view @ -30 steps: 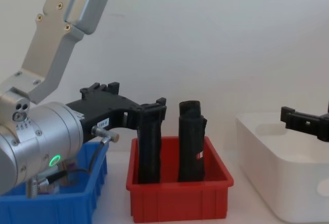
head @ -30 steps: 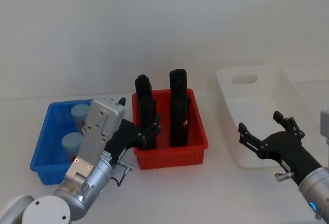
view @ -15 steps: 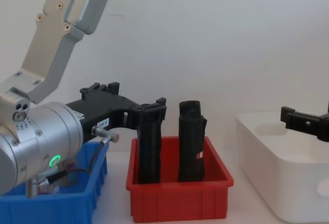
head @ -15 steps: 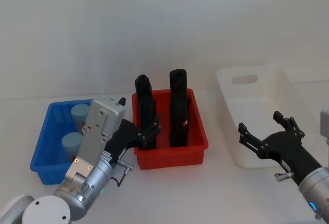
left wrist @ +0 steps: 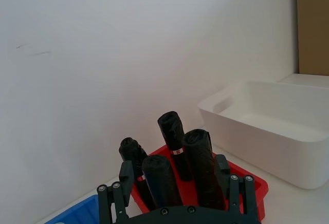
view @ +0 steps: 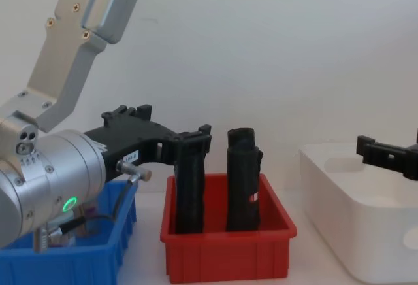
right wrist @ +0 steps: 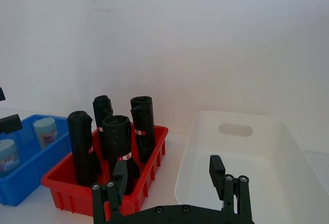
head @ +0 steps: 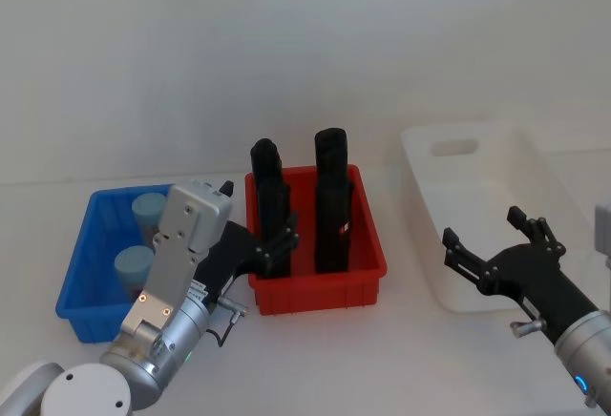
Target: Pick the cotton swabs from the blue box and place them into the white box.
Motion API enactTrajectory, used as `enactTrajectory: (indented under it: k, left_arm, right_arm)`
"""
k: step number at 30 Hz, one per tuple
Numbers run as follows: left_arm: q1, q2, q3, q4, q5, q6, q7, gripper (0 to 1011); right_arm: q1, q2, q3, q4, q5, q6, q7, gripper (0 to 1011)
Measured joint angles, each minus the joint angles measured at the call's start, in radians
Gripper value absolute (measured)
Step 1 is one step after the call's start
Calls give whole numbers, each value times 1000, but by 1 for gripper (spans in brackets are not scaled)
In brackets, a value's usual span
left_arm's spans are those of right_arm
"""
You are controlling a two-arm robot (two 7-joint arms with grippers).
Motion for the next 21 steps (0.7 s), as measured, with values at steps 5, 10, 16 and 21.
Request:
enactTrajectory:
  k: [5, 10, 16, 21]
  left_arm:
    - [0, 0, -2, 2, -1, 0, 0, 1004]
    - [0, 2, -9, 6, -9, 5, 0, 1004]
    - [-4, 6, -23, 19, -35, 18, 4, 1004]
    - [-9, 11, -39, 35, -60, 31, 10, 1004]
  right_arm:
    - [0, 0, 0, 0, 0, 0, 0, 1002]
    - [0, 0, 0, 0, 0, 0, 0, 1002]
    - [0, 0, 0, 0, 0, 0, 0, 1002]
    - [0, 0, 0, 0, 0, 0, 0, 1002]
